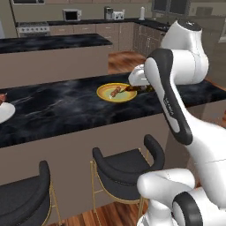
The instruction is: Pick up the tangerine and banana from the fridge and place one fruit on each plate on the dining counter.
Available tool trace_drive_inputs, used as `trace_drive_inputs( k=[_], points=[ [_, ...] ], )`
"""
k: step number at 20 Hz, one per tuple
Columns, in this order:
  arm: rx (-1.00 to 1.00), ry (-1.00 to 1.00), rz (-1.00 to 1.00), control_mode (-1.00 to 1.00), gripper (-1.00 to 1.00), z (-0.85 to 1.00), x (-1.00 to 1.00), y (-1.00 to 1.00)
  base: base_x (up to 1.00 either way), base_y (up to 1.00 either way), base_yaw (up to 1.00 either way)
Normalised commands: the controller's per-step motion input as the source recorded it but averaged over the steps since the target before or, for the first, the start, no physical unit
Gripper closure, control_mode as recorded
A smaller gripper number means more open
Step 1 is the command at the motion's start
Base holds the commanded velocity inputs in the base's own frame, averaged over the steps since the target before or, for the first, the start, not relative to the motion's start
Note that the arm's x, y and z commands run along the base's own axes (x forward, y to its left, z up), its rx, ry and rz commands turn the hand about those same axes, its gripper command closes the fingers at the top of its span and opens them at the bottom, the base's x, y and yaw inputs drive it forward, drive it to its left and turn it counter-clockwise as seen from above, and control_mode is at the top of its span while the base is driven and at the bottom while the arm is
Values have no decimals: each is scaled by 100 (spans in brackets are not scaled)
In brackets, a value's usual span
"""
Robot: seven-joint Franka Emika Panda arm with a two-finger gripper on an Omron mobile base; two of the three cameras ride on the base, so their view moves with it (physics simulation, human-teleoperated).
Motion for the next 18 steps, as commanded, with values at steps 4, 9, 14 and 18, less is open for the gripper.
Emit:
trace_drive_inputs(
  k=[4,9,14,18],
  points=[
    [0,19,15,-100,100,-57,67,14,0,0,0],
    [0,2,15,-100,100,-48,44,0,0,0,0],
    [0,-11,6,-100,100,-20,20,-4,0,0,0],
    [0,-17,0,-100,100,-12,25,-3,0,0,0]
  ],
)
